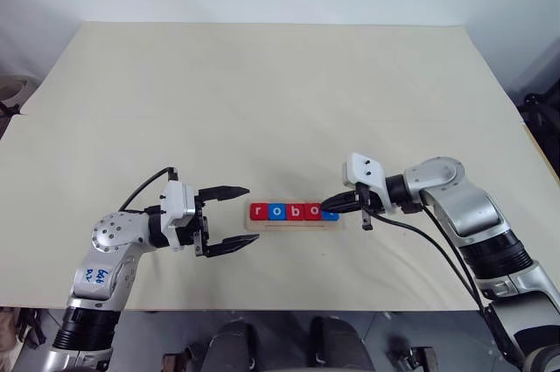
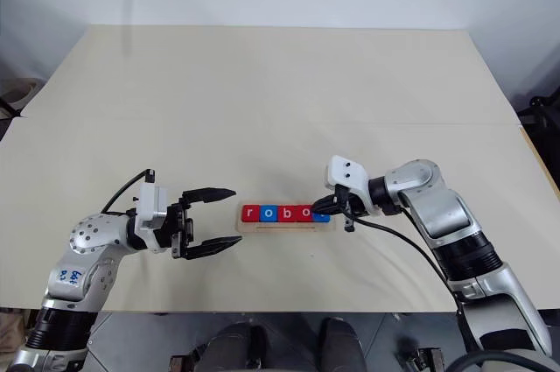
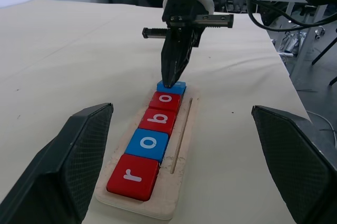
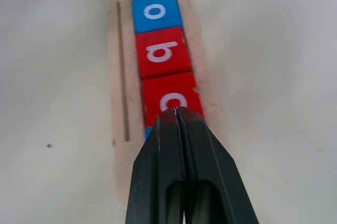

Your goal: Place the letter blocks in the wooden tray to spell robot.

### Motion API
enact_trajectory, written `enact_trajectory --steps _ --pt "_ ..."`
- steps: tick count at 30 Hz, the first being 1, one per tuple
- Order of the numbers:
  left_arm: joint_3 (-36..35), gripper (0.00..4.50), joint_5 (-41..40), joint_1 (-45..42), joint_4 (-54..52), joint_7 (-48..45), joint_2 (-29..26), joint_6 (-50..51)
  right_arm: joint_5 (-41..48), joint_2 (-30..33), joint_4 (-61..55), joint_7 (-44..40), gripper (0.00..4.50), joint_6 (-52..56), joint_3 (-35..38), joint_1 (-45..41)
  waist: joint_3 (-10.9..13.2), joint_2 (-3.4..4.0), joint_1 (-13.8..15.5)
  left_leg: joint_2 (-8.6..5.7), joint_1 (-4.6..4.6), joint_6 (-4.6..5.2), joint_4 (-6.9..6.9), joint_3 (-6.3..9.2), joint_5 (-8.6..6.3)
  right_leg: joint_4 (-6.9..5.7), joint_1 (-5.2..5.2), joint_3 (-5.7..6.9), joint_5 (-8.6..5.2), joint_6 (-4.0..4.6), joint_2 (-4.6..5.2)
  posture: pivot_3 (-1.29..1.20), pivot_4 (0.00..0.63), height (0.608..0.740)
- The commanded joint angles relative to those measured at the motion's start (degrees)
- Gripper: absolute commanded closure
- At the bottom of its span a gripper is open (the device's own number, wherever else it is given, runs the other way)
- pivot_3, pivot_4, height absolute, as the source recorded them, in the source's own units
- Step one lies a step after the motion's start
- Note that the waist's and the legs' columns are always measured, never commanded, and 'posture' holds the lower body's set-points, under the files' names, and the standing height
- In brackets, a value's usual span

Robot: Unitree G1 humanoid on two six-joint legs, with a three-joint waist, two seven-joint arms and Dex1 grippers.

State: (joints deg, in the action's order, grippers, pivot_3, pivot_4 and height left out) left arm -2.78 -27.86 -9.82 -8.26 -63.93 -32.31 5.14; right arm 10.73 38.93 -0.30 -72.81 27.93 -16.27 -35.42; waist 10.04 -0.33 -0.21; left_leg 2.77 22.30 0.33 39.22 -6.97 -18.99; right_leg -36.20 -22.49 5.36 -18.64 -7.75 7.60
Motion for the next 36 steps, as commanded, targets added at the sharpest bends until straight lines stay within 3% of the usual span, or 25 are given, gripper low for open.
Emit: enact_trajectory --steps 1,9,27,36 --pt "-0.50 0.00 -0.70 -0.23 -1.09 -0.01 -0.10 -0.48 2.94 1.43 -5.02 0.27 4.46 2.96 3.22 -0.27 0.00 0.00 0.00 0.00 0.00 0.00 0.00 0.00 0.00 0.00 0.00 0.00 0.00 0.00 0.00 0.00 0.150 0.740" --pt "-0.19 0.00 -0.72 -0.47 -1.02 -0.04 0.11 -0.35 2.98 3.71 -7.13 1.88 4.46 4.78 4.10 2.23 0.00 0.00 0.06 -0.01 0.01 0.00 0.00 0.01 0.00 0.01 0.01 0.00 0.00 0.00 0.01 0.00 0.150 0.740" --pt "-0.17 0.00 -0.78 -1.09 -0.73 -0.10 0.04 -0.14 0.58 1.09 -5.93 6.30 4.46 6.20 0.04 3.55 0.00 0.00 -0.02 0.01 0.00 0.00 -0.01 0.01 0.00 0.00 0.00 0.01 0.00 0.00 -0.01 0.00 0.150 0.740" --pt "0.13 0.00 -0.77 -1.22 -0.33 -0.37 0.07 -0.21 1.66 4.64 -6.70 5.60 4.46 6.68 2.95 3.25 0.00 0.00 0.02 0.00 0.00 0.00 -0.01 0.00 0.00 0.01 0.00 0.00 0.00 0.00 0.00 0.00 0.150 0.740"
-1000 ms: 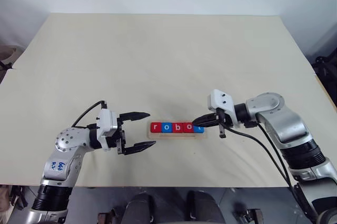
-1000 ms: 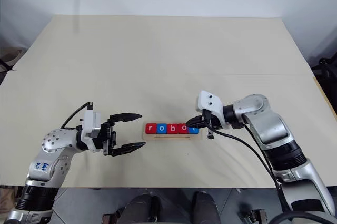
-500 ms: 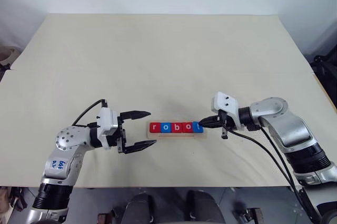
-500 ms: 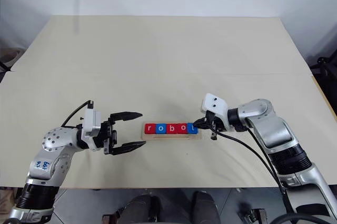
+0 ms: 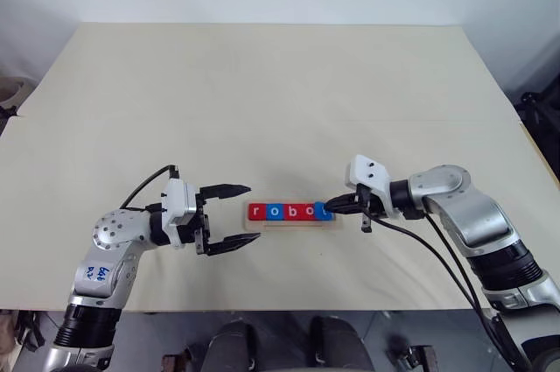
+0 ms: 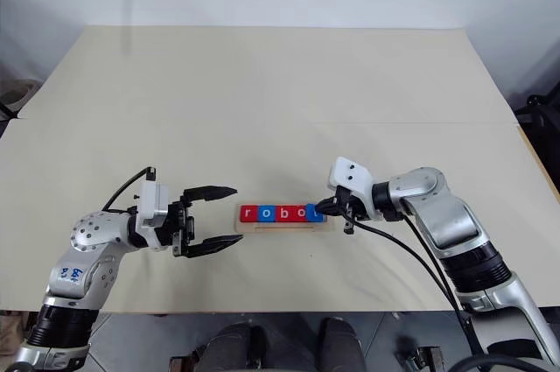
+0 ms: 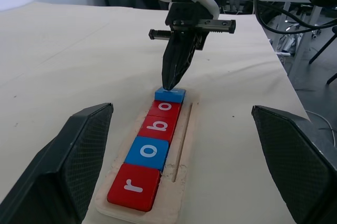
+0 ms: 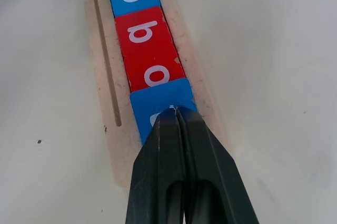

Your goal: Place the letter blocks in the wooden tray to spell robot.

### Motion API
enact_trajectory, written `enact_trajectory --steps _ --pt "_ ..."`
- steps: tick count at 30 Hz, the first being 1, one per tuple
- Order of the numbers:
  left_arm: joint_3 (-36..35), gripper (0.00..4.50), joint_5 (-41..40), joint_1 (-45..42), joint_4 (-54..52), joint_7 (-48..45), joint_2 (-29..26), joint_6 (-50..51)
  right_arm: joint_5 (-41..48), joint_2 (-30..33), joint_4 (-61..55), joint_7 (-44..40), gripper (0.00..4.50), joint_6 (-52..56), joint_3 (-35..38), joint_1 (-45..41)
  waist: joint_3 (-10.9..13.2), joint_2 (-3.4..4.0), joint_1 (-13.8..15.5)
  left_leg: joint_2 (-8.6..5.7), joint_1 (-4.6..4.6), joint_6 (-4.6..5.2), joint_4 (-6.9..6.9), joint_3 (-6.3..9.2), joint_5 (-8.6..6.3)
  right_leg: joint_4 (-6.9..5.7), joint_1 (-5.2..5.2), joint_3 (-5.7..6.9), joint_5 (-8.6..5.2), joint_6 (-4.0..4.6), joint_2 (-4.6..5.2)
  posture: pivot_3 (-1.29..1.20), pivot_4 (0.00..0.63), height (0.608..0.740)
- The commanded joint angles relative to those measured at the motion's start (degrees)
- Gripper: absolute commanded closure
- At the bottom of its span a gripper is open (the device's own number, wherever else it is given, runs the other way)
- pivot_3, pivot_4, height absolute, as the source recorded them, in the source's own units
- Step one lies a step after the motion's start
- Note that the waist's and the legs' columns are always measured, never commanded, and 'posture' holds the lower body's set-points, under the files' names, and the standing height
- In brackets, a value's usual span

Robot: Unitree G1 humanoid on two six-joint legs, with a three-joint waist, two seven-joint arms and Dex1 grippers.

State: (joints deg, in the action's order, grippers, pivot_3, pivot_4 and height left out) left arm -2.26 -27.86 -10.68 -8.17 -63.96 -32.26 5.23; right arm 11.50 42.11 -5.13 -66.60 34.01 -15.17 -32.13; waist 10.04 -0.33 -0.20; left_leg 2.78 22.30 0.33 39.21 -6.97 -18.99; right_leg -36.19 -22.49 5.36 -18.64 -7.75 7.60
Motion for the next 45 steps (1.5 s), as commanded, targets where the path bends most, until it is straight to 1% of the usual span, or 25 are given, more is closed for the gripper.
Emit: enact_trajectory --steps 1,5,13,20,26,33,35,37,40,42,44,45 --pt "-0.36 0.00 -0.77 -0.40 -0.33 -0.39 0.02 -0.35 1.22 1.65 -2.16 -0.70 4.46 0.94 1.94 -0.27 0.00 0.00 0.05 0.00 0.00 0.00 0.00 0.00 0.00 0.01 0.00 0.00 0.00 0.00 0.00 0.00 0.150 0.740" --pt "-0.21 0.00 -0.66 -0.54 -0.19 -0.35 0.22 -0.56 1.66 1.68 -3.01 -1.10 4.46 1.70 1.43 -0.82 0.00 0.00 0.03 0.00 0.00 0.00 0.00 0.00 0.00 0.00 0.00 0.00 0.00 0.00 0.00 0.00 0.150 0.740" --pt "-0.41 0.00 -0.66 -0.20 -0.63 -0.04 0.14 -0.53 3.64 -2.07 -4.40 -0.25 4.46 4.30 0.54 -3.39 0.00 0.00 -0.01 0.00 0.00 0.00 0.00 0.01 0.00 0.00 -0.01 0.00 0.00 0.00 0.00 0.00 0.150 0.740" --pt "-0.58 0.00 -0.76 -0.14 -0.53 -0.20 0.06 -0.65 1.25 -3.91 -2.48 1.45 4.46 4.19 -2.65 -4.21 0.00 0.00 0.01 -0.01 0.01 0.00 0.00 0.01 0.00 0.00 -0.01 0.01 0.00 0.00 0.01 0.00 0.150 0.740" --pt "-0.58 0.00 -0.76 -0.04 -0.75 -0.09 0.06 -0.60 -0.56 -2.74 -1.43 1.42 4.46 3.43 -3.63 -3.27 0.00 0.00 -0.01 -0.01 0.02 0.00 0.00 0.01 0.00 0.00 -0.01 0.01 0.00 0.00 0.00 0.00 0.150 0.740" --pt "-0.52 0.00 -0.80 0.05 -0.84 -0.16 0.04 -0.52 1.58 -1.44 -3.08 0.24 4.46 3.51 -1.56 -2.49 0.00 0.00 0.01 -0.01 0.02 0.00 0.00 0.01 0.00 0.01 -0.01 0.01 0.00 0.00 0.01 0.00 0.150 0.740" --pt "-0.80 0.00 -0.92 0.30 -1.02 -0.23 -0.24 -0.45 5.53 -2.37 -4.94 -0.48 4.46 2.05 2.42 -1.62 0.00 0.00 0.02 -0.01 0.02 0.00 0.00 0.01 0.00 0.00 -0.01 0.01 0.00 0.00 0.00 0.00 0.150 0.740" --pt "-1.87 0.00 -1.21 1.20 -1.49 -0.26 -1.16 -0.16 9.68 -1.43 -6.98 -1.49 4.46 1.22 7.70 1.11 0.00 0.00 0.10 0.00 0.02 0.00 -0.01 0.01 0.00 0.01 -0.01 0.01 0.00 0.00 0.00 0.00 0.150 0.740" --pt "-3.77 0.00 -1.82 2.90 -1.78 -0.67 -2.81 0.13 12.63 0.88 -9.29 -2.74 3.92 -1.45 13.62 7.08 0.00 -0.01 0.26 0.00 0.04 0.01 -0.03 0.04 -0.01 0.09 0.01 0.03 0.00 0.00 0.00 0.00 0.150 0.740" --pt "-5.04 0.00 -2.18 4.02 -1.59 -1.12 -4.01 0.10 14.50 1.23 -10.78 -2.56 3.25 -3.48 17.42 11.05 0.00 -0.01 0.27 -0.01 0.05 0.03 -0.04 0.08 -0.02 0.16 0.06 0.10 0.00 0.00 0.01 0.00 0.150 0.740" --pt "-6.56 0.00 -2.49 4.87 -0.87 -1.80 -5.32 -0.01 14.16 0.53 -10.92 -5.08 2.58 -14.92 21.80 17.00 0.00 -0.01 0.29 -0.01 0.04 0.03 -0.06 0.08 -0.02 0.16 0.06 0.09 0.00 0.00 0.02 0.00 0.150 0.740" --pt "-7.14 0.00 -2.52 4.96 -0.24 -2.15 -5.84 -0.18 15.78 -0.67 -10.43 -7.06 2.26 -19.82 24.65 19.74 0.00 -0.01 0.27 -0.01 0.04 0.03 -0.06 0.08 -0.02 0.15 0.06 0.09 0.00 0.00 0.01 0.00 0.150 0.740"
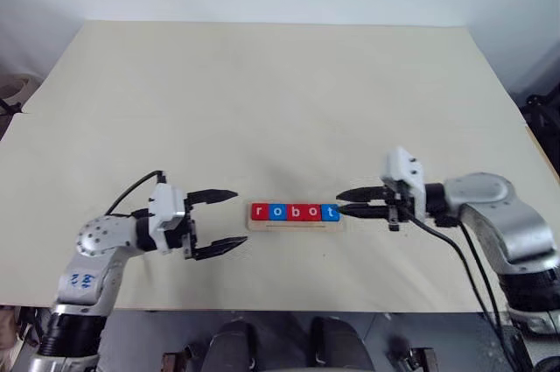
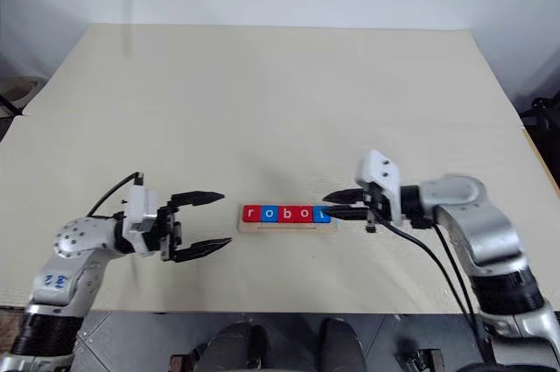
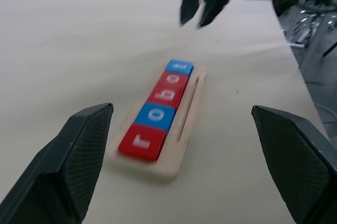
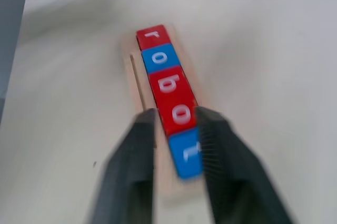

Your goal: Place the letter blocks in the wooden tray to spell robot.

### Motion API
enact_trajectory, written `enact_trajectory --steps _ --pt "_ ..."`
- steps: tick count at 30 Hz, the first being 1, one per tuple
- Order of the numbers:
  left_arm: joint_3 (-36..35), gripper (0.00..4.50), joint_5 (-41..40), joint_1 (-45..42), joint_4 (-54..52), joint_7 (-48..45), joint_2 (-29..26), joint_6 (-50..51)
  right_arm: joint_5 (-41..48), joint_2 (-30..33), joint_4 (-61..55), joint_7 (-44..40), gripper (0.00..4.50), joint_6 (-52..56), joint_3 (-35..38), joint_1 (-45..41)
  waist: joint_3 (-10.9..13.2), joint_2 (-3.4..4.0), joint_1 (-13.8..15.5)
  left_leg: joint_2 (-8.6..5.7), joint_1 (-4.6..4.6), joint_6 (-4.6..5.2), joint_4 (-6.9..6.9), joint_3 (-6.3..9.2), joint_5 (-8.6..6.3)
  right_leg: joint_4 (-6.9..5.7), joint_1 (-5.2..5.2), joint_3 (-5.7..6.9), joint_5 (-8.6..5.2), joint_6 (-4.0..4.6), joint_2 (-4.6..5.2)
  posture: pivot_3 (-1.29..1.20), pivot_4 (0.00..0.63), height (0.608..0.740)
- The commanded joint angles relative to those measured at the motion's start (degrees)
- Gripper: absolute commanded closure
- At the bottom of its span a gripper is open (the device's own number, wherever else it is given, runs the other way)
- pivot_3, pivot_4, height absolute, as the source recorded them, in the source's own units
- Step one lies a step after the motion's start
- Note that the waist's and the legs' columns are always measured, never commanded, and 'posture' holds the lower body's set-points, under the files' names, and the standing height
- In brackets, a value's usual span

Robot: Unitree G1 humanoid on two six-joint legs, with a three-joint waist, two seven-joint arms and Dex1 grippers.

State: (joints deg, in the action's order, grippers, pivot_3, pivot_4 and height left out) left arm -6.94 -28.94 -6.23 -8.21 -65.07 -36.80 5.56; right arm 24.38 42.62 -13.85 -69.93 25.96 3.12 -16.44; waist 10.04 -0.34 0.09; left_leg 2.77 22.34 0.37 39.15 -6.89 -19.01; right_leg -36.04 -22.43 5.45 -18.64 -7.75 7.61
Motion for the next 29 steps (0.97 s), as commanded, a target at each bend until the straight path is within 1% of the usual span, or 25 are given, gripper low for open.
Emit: enact_trajectory --steps 1,2,3,6,7,14,17,20,29 --pt "-2.83 0.00 -1.40 0.49 0.36 -1.31 -1.62 -0.69 4.07 -2.20 -1.11 -4.47 1.91 -15.10 8.39 5.67 0.00 0.00 -0.01 0.00 -0.02 0.00 0.00 -0.01 0.00 0.00 0.00 0.01 0.00 0.00 -0.01 0.00 0.150 0.740" --pt "-3.00 0.00 -1.16 0.26 0.92 -1.54 -1.77 -0.98 4.96 -2.12 -0.50 -5.19 1.58 -15.92 9.33 6.71 0.00 0.00 -0.03 0.00 -0.02 0.00 -0.01 -0.02 0.00 0.01 0.01 0.01 0.00 0.00 -0.02 0.00 0.150 0.740" --pt "-3.12 0.00 -0.97 -0.11 1.53 -1.75 -1.81 -1.27 5.92 -1.06 -0.19 -5.81 1.25 -14.53 10.01 8.00 0.00 0.00 -0.06 0.00 -0.04 0.00 -0.01 -0.03 0.00 0.00 0.03 0.01 0.00 0.00 -0.03 0.00 0.150 0.740" --pt "-3.22 0.00 -0.79 -1.16 3.26 -2.30 -1.82 -1.83 5.78 0.07 1.71 -5.78 0.26 -15.17 11.03 10.18 0.00 0.00 -0.19 0.00 -0.13 0.00 0.00 -0.06 0.00 -0.02 0.05 -0.05 0.00 0.00 -0.02 0.00 0.150 0.740" --pt "-3.04 0.00 -0.55 -1.44 3.80 -2.65 -1.89 -2.17 5.33 -0.28 2.72 -5.89 0.02 -17.33 11.41 10.56 0.00 0.00 -0.18 0.01 -0.13 0.00 -0.01 -0.05 0.00 -0.04 0.04 -0.05 0.00 0.00 -0.03 0.00 0.150 0.740" --pt "-2.50 0.00 0.09 -2.39 4.88 -2.77 -1.33 -3.60 4.76 0.36 6.33 -7.15 0.02 -20.48 10.16 10.93 0.00 0.00 -0.15 0.01 -0.13 -0.01 0.00 -0.07 0.00 -0.06 0.02 -0.07 0.00 0.01 -0.04 0.00 0.150 0.740" --pt "-2.55 0.00 1.71 -2.47 4.79 -1.25 -1.05 -5.20 4.83 0.31 7.59 -7.15 0.02 -21.11 9.95 10.45 0.00 0.00 -0.14 0.01 -0.13 -0.01 0.00 -0.08 0.00 -0.06 0.03 -0.07 0.00 0.00 -0.04 0.00 0.150 0.740" --pt "-2.78 0.00 1.98 -2.95 4.19 1.10 -0.94 -3.75 4.71 -0.03 7.92 -6.35 0.02 -21.54 9.72 9.84 0.00 0.00 -0.14 0.01 -0.13 -0.01 0.00 -0.07 0.00 -0.06 0.03 -0.07 0.00 0.01 -0.03 0.00 0.150 0.740" --pt "-2.15 0.00 3.39 -3.24 3.68 2.95 -0.49 -5.16 4.49 0.07 9.42 -5.03 0.02 -22.13 9.68 9.35 0.00 0.00 -0.13 0.01 -0.13 -0.01 0.01 -0.07 0.00 -0.07 0.04 -0.07 0.00 0.00 -0.03 0.00 0.150 0.740"
